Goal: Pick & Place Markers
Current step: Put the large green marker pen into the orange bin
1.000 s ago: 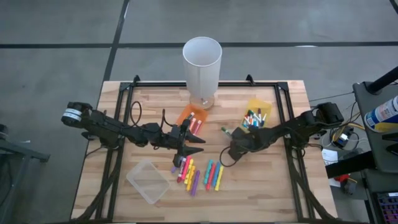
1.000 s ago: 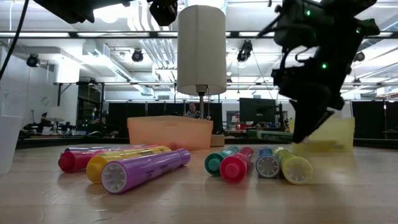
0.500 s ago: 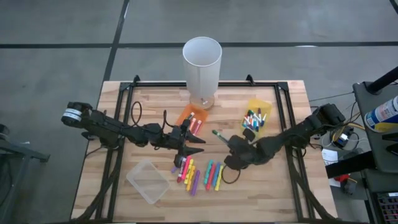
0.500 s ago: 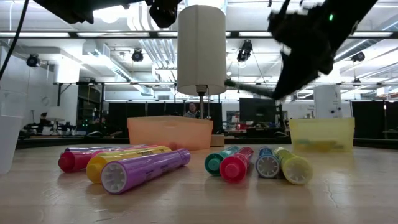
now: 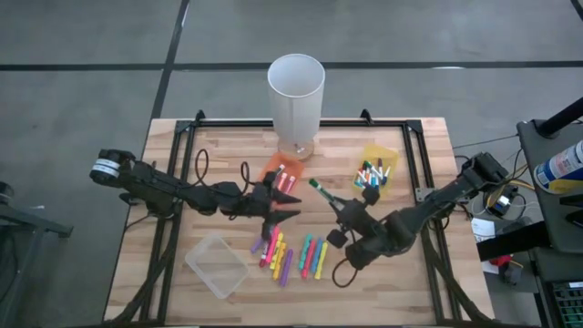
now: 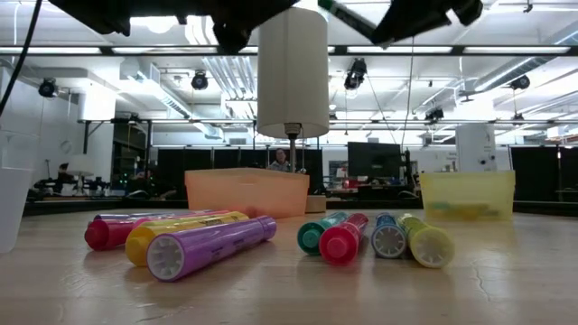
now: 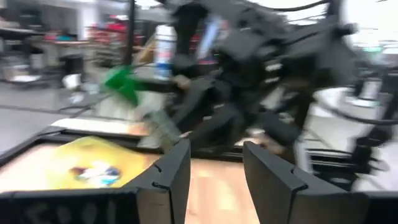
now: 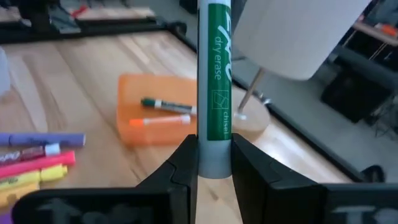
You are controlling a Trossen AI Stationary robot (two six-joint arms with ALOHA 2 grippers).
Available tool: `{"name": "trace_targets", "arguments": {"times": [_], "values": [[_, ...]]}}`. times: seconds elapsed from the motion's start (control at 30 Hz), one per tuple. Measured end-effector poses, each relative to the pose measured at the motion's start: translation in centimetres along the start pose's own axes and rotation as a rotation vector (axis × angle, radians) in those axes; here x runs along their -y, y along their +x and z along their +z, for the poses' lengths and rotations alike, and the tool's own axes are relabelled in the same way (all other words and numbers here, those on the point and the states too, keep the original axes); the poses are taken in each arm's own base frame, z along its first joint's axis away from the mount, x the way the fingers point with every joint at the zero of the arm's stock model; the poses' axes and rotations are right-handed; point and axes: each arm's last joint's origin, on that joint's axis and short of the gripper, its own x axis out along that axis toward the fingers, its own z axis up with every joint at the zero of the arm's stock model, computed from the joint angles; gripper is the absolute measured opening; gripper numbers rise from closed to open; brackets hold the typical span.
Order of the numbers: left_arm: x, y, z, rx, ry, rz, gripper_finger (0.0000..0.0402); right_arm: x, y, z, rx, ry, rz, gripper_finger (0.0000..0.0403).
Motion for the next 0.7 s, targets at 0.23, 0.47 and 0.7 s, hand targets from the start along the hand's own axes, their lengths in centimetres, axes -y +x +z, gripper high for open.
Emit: {"name": "trace_targets", "arguments": {"times": [0.23,0.47,0.7], "values": [[-0.3,0.0,-0.1,0.003,-0.003,0.102,0.0142,-0.9,-0.8,0.3,0.066,-0.015,0.022,0.0063],[-0.3,0.0,0.0,0.009,-0.023,0.101,0.0142,-2.7,-1.1,0.9,0.11,-0.041,0.112,0.0063],[-0.2,0.0,0.1,0.01,-0.018,0.067,0.0142,-3.3,-0.9,0.9,0.113,-0.061,0.143,0.0063]]}}
